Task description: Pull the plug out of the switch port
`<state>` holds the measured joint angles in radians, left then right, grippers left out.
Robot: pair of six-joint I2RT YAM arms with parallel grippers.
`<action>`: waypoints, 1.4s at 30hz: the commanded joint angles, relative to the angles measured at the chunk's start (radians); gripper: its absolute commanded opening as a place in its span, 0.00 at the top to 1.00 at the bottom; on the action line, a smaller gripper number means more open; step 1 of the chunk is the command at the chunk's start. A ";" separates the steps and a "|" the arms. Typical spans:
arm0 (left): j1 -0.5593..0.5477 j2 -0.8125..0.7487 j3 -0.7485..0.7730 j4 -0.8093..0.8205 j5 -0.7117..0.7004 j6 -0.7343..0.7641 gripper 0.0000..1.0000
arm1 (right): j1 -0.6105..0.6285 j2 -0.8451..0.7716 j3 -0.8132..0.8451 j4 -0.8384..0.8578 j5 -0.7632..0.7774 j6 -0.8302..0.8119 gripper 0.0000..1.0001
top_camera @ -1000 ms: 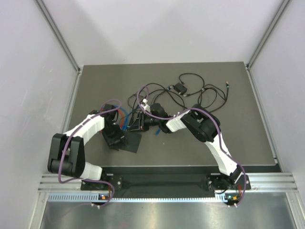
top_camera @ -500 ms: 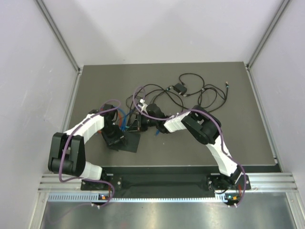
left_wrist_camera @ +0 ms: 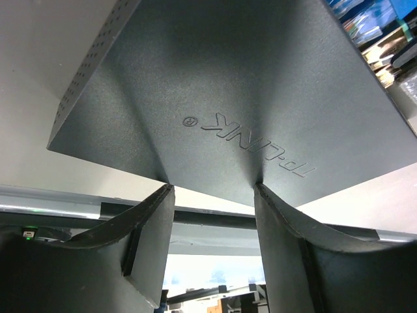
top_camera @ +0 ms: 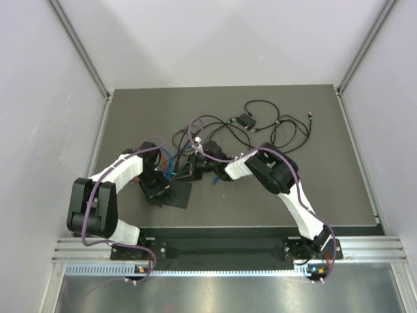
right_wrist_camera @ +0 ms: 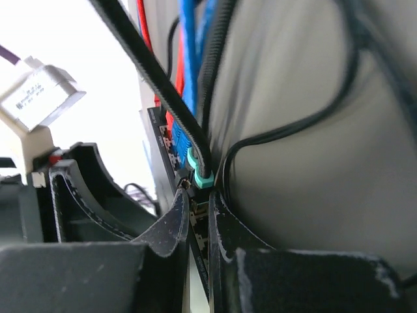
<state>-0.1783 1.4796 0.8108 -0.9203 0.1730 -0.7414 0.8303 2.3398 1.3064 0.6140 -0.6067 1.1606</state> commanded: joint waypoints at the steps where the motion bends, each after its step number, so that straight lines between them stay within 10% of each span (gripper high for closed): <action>1: -0.009 0.076 -0.076 -0.002 -0.150 -0.012 0.43 | -0.019 0.047 0.047 0.029 0.000 0.146 1.00; 5: -0.009 0.079 -0.076 -0.003 -0.153 -0.013 0.43 | -0.025 0.020 0.051 -0.043 0.047 0.131 1.00; 9: -0.009 0.087 -0.075 0.000 -0.153 -0.012 0.42 | -0.002 -0.097 0.073 -0.256 0.312 -0.372 1.00; 13: -0.009 0.093 -0.073 -0.003 -0.152 -0.010 0.42 | 0.009 -0.152 0.050 -0.244 0.424 -0.495 1.00; 27: -0.009 0.123 -0.071 0.000 -0.158 -0.013 0.42 | -0.115 0.027 0.065 0.174 0.139 0.120 1.00; 42: -0.009 0.102 -0.064 0.005 -0.155 -0.009 0.41 | -0.145 -0.097 0.185 -0.140 0.145 -0.274 1.00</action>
<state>-0.1783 1.5230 0.8150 -0.9440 0.2478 -0.7567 0.6704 2.3516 1.4513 0.5301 -0.4789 1.0145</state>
